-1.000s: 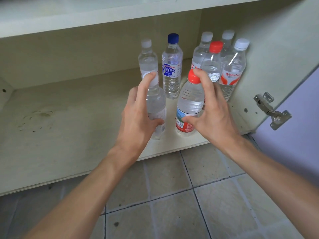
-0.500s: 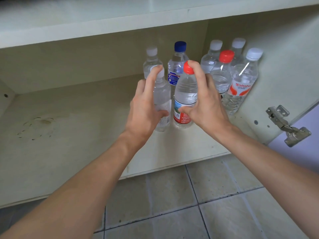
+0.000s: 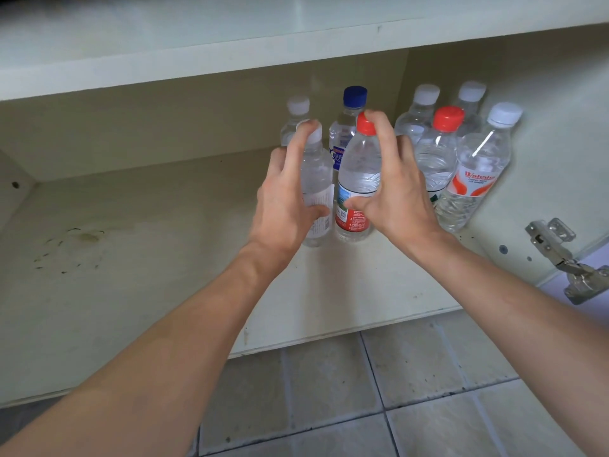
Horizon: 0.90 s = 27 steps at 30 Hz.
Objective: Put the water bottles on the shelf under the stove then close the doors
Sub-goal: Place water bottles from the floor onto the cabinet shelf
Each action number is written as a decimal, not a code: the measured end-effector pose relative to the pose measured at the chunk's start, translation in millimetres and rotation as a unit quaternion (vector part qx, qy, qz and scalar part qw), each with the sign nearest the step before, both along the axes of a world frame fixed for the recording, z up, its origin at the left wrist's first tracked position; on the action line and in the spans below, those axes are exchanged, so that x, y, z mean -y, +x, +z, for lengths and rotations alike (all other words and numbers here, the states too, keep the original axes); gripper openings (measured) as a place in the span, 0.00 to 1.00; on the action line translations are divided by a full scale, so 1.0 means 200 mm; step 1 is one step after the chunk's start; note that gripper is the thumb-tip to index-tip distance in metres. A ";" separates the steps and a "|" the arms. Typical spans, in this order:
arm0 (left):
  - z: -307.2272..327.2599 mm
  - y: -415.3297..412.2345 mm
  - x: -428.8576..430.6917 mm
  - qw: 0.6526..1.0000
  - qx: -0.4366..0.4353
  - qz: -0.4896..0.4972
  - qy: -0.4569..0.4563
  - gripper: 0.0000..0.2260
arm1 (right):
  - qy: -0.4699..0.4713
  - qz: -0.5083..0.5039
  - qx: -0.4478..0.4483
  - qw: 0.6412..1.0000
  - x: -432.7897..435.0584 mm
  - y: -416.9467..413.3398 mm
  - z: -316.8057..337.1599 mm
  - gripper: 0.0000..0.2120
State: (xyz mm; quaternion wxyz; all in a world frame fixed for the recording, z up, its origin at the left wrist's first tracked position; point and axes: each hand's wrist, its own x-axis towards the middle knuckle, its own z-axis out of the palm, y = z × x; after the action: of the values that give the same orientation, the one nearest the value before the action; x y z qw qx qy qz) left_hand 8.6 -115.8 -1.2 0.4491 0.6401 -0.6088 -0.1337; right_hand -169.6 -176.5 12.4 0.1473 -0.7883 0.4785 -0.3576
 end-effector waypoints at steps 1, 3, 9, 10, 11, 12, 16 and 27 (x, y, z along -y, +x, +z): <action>0.00 0.00 0.01 1.000 -0.001 0.001 -0.001 0.57 | 0.000 -0.001 -0.001 1.000 0.01 0.00 0.00 0.61; 0.00 0.00 0.02 1.000 0.001 0.002 -0.004 0.57 | -0.003 -0.002 -0.005 1.000 0.01 0.01 0.00 0.61; -0.01 0.01 0.04 1.000 0.000 0.009 -0.011 0.57 | -0.001 -0.004 0.003 1.000 -0.02 0.01 -0.01 0.61; -0.02 0.01 0.04 1.000 -0.002 0.010 -0.011 0.57 | 0.000 -0.006 0.005 1.000 -0.02 0.01 -0.01 0.61; -0.02 0.01 0.04 1.000 -0.003 0.011 -0.011 0.57 | 0.002 -0.007 0.006 1.000 -0.02 0.01 -0.02 0.61; -0.02 0.00 0.04 1.000 -0.003 0.012 -0.010 0.57 | 0.002 -0.009 0.005 1.000 -0.03 0.01 -0.02 0.62; -0.01 -0.03 0.02 1.000 -0.002 0.031 -0.004 0.57 | -0.001 -0.025 0.012 1.000 -0.05 0.04 -0.03 0.64; 0.12 -0.02 -0.16 0.982 0.135 0.049 0.125 0.63 | 0.010 -0.083 -0.052 0.995 -0.25 0.06 0.00 0.54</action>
State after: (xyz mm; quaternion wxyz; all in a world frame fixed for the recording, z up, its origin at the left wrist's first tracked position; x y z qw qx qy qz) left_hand 5.0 -84.5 22.5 0.2851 0.7326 -0.6101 -0.0988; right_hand -158.2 -126.2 12.2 0.1003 -0.7617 0.5530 -0.3224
